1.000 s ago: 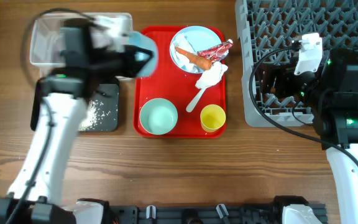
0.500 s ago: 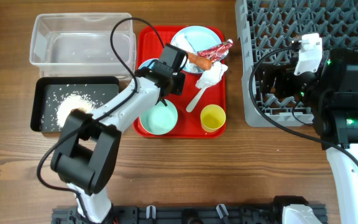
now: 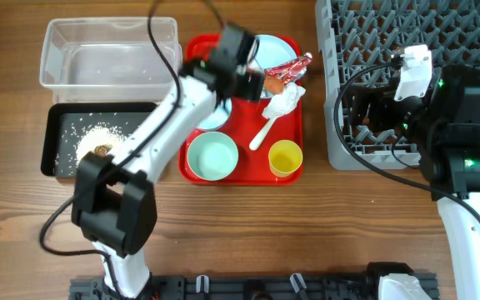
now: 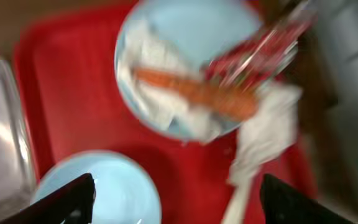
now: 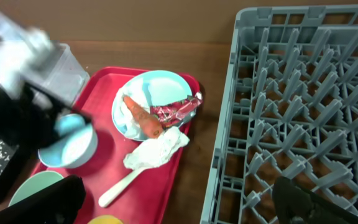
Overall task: Sort waste into correct bins and load items into the dishwasher rack
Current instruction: 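Set the empty blue bowl back on the red tray, then reach the left gripper to the plate and grasp the white tissue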
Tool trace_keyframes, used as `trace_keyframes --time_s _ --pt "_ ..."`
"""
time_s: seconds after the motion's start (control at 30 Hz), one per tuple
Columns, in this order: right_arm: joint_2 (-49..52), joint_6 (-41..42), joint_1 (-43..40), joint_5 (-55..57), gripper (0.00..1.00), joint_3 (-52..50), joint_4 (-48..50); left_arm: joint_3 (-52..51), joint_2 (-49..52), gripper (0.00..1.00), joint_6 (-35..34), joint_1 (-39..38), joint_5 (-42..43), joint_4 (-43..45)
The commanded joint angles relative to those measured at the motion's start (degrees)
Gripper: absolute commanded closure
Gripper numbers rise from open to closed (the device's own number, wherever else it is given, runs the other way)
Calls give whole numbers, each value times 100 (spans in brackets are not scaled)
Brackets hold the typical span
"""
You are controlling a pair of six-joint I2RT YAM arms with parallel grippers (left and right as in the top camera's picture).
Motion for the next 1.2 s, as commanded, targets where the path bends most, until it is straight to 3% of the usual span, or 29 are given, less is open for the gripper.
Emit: trace_keyframes --time_s 0.0,0.2,0.37,0.63,0.73,0.9,1.0,1.17 --pt "11 11 20 11 0 138 15 1403 142 12 -188 181 437 -337" --pt "9 11 20 11 0 138 -20 1696 1204 6 -516 236 850 450" --pt "50 -11 20 17 0 136 -160 1696 2321 9 -988 192 1279 787" --pt "70 -15 20 17 0 136 -234 1694 2822 10 -986 66 1064 765" --pt "70 -15 20 17 0 136 -234 1694 2942 16 -986 57 1064 754" --pt "107 -15 20 59 0 136 -240 1694 3036 34 -984 26 1067 741" --pt "162 -13 20 59 0 136 -240 1694 3049 33 -984 -22 1067 549" --pt "203 -15 20 59 0 136 -243 1696 3047 22 -984 -35 1073 262"
